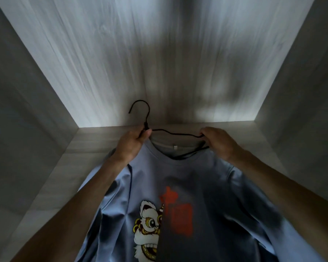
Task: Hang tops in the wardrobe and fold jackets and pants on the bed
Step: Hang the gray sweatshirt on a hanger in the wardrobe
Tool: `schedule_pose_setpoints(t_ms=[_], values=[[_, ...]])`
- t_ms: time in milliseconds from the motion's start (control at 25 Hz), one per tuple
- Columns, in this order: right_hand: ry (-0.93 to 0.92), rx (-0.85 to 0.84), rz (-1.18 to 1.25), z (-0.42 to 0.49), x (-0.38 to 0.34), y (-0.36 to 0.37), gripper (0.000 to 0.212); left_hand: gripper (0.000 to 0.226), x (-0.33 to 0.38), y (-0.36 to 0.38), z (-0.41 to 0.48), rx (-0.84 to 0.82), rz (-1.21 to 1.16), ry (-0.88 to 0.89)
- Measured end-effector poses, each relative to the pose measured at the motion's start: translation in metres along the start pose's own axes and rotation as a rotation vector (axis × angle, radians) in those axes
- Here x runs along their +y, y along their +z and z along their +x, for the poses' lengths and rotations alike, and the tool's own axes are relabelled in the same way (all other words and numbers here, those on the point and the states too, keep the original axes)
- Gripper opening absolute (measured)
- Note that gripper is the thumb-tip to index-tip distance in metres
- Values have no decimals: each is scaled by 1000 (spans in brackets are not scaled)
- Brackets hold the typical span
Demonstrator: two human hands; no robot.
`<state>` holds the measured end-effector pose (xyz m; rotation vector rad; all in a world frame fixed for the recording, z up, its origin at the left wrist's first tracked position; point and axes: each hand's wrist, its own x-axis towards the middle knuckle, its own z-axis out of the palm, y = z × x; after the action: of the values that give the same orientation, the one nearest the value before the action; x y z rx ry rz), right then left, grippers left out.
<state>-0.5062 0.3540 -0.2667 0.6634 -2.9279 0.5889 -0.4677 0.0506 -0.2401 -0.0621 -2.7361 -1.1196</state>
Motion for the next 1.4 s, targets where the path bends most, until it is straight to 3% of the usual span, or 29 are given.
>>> schedule_pose_setpoints(t_ms=[160,320,480,560,680,800,1000,1200,1400], values=[[24,6,187,1,-21,20,12,49,4,-10,3,-29,-115,-70],[15,-27,346,2,-15,13,9,39,6,-15,-4,67,115,-4],[-64,-295,-15,-1,-4,-17,31,37,0,-16,-11,153,331,77],[-32,-387,-81,-5,-2,-25,41,35,-2,-16,-14,202,361,111],[20,-290,77,-16,0,-33,36,32,-8,-20,-10,278,392,55],[-71,-157,95,-34,2,-29,29,31,-13,-20,-10,275,424,4],[-125,-11,295,-25,-15,-43,18,58,-6,-18,-12,176,382,173],[-254,-79,291,-15,-68,-9,13,57,25,5,-22,-53,290,242],[-212,-104,244,-16,-82,3,24,42,28,-6,-22,-91,162,170]])
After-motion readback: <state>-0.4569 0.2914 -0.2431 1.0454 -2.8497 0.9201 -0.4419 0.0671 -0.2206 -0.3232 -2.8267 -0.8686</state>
